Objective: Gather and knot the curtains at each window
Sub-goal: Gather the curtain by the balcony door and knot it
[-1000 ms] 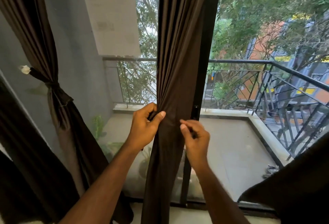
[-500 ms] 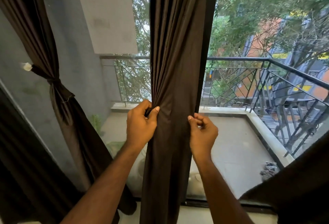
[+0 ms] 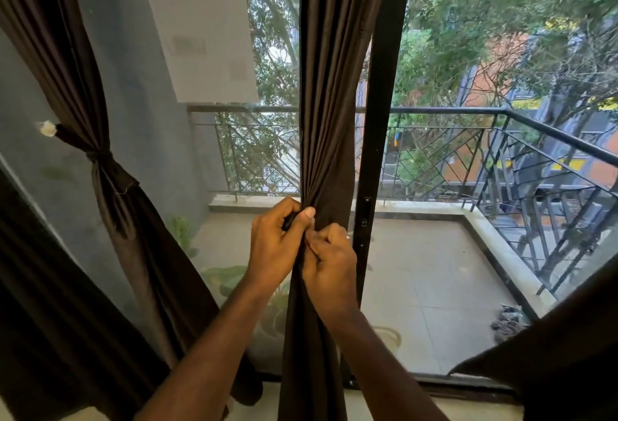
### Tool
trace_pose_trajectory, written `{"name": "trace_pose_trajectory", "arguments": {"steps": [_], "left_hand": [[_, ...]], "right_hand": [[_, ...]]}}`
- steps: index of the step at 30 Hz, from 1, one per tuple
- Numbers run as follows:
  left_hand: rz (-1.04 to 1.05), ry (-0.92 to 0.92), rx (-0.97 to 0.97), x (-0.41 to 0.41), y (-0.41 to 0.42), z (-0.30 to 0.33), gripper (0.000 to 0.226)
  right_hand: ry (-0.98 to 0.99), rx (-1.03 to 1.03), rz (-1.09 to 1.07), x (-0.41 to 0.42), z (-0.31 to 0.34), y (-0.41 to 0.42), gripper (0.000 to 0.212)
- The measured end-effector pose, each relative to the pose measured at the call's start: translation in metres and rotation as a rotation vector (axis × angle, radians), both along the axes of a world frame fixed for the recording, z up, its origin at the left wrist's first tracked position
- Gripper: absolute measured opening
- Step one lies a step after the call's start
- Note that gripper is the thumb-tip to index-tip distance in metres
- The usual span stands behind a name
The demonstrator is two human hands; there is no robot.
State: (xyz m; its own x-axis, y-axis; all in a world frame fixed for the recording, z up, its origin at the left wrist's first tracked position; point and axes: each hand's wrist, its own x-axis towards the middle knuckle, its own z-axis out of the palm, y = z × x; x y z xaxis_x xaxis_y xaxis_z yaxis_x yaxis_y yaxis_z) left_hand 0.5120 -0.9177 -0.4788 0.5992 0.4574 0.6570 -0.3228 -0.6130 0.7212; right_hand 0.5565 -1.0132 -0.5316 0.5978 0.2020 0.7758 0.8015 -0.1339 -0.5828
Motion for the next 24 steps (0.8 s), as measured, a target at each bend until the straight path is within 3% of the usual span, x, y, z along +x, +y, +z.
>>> {"name": "trace_pose_trajectory", "arguments": {"steps": [5, 10, 12, 14, 19, 21, 24], "left_hand": [[0.093, -0.011, 0.016, 0.001, 0.006, 0.001, 0.04], [-0.037, -0.003, -0.063, -0.001, 0.017, 0.001, 0.037], [-0.08, 0.007, -0.099, -0.005, 0.021, 0.001, 0.037], [-0.083, 0.01, -0.093, -0.007, 0.024, 0.001, 0.04], [0.125, 0.0, 0.002, -0.002, 0.03, 0.002, 0.04], [0.244, 0.018, 0.105, 0.003, 0.027, 0.003, 0.039], [0.309, 0.017, 0.134, 0.008, 0.023, 0.002, 0.038]], "right_hand": [[0.01, 0.007, 0.178, 0.001, 0.007, -0.001, 0.021], [0.434, 0.271, 0.078, 0.041, 0.011, -0.023, 0.032], [0.59, 0.263, 0.195, 0.055, 0.017, -0.022, 0.046], [0.657, 0.269, 0.284, 0.062, 0.023, -0.02, 0.047], [0.593, 0.306, -0.022, 0.057, 0.023, -0.026, 0.012], [0.436, 0.302, -0.082, 0.034, 0.023, -0.023, 0.013], [0.1, 0.143, 0.036, 0.0, 0.019, -0.012, 0.011]]}}
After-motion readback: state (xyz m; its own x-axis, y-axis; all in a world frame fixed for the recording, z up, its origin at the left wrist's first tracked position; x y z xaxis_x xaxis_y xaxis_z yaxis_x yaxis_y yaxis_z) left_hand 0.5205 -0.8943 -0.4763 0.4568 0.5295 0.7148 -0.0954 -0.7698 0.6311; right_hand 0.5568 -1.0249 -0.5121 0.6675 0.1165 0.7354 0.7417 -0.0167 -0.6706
